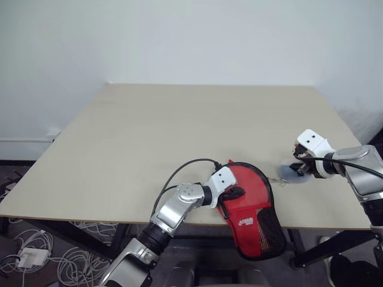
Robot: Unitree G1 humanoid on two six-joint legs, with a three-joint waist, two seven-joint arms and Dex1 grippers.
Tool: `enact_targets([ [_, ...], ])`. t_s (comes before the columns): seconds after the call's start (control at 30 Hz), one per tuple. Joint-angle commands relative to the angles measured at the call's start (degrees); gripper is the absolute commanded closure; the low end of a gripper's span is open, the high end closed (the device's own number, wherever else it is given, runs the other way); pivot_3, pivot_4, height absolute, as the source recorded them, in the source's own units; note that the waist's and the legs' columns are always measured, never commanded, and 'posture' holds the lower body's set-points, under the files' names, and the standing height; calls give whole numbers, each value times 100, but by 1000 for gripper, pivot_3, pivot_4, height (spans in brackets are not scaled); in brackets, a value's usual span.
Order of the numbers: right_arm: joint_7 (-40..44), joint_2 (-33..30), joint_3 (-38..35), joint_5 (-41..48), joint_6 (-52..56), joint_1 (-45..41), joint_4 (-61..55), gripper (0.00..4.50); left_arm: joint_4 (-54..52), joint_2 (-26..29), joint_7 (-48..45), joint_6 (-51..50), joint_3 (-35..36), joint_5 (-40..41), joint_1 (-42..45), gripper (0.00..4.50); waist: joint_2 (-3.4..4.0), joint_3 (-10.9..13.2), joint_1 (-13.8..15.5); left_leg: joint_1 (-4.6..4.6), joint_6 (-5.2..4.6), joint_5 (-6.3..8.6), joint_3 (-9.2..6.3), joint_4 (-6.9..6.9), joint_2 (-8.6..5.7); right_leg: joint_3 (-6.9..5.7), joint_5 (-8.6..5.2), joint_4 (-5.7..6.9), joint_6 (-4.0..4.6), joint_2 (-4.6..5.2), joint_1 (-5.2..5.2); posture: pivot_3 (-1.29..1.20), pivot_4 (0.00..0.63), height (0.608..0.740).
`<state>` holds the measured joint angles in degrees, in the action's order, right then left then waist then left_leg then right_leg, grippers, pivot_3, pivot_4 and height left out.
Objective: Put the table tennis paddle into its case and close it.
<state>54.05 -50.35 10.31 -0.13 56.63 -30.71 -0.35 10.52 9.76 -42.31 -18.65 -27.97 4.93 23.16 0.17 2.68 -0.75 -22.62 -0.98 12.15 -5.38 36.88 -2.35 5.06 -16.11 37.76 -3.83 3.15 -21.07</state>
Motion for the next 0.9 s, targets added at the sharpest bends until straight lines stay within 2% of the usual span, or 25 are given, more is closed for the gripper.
enact_targets([
  [0.03, 410, -402, -114, 287, 102, -157, -321, 1994, 303, 102, 2, -140, -63, -245, -78, 4374, -1, 0, -4, 1, 0, 0, 1, 0, 1, 0, 0, 0, 0, 0, 1, 0, 0, 734],
  [0.13, 998, -777, 5, 523, -137, -248, -363, 829, 325, 99, -6, -135, -56, -249, -67, 4374, -2, 0, -17, 2, 0, 0, 2, 0, 3, -1, -3, -1, -6, 0, 1, 0, 0, 734],
  [0.2, 1195, -814, 17, 603, -288, -546, -47, 121, 332, 96, -5, -133, -54, -252, -65, 4374, -1, 0, -38, 4, 0, 1, 3, 0, 4, -2, -7, -1, -11, 0, 2, 0, 0, 734],
  [0.3, 1184, -520, 54, 575, -564, -1274, 871, 52, 364, 75, 5, -130, -56, -252, -46, 4374, 4, -4, -75, 11, 1, 1, 10, 1, 10, 2, -6, 0, -10, -1, 5, 0, 0, 734],
  [0.5, 591, 243, 215, 139, -1423, -2470, 3289, 52, 330, 48, 34, -141, -65, -288, -77, 4374, -7, -6, -46, 13, 1, 1, 10, 2, 7, -1, 5, -1, 8, -1, 7, 0, 0, 734],
  [0.6, 774, 339, 393, -25, -1747, -2488, 3776, 52, 299, 45, 71, -160, -20, -308, -102, 4374, -11, -8, -25, 6, 0, 1, 0, 1, 2, -4, 11, -5, 19, -1, 0, 0, 0, 734],
  [0.9, 986, 298, 463, -288, -2125, -2164, 4288, 52, 132, 85, 110, -223, 47, -345, -264, 4374, -2, -11, -62, 8, -1, 1, 9, 0, 4, 1, 12, 1, 20, -3, 3, 0, 0, 734],
])
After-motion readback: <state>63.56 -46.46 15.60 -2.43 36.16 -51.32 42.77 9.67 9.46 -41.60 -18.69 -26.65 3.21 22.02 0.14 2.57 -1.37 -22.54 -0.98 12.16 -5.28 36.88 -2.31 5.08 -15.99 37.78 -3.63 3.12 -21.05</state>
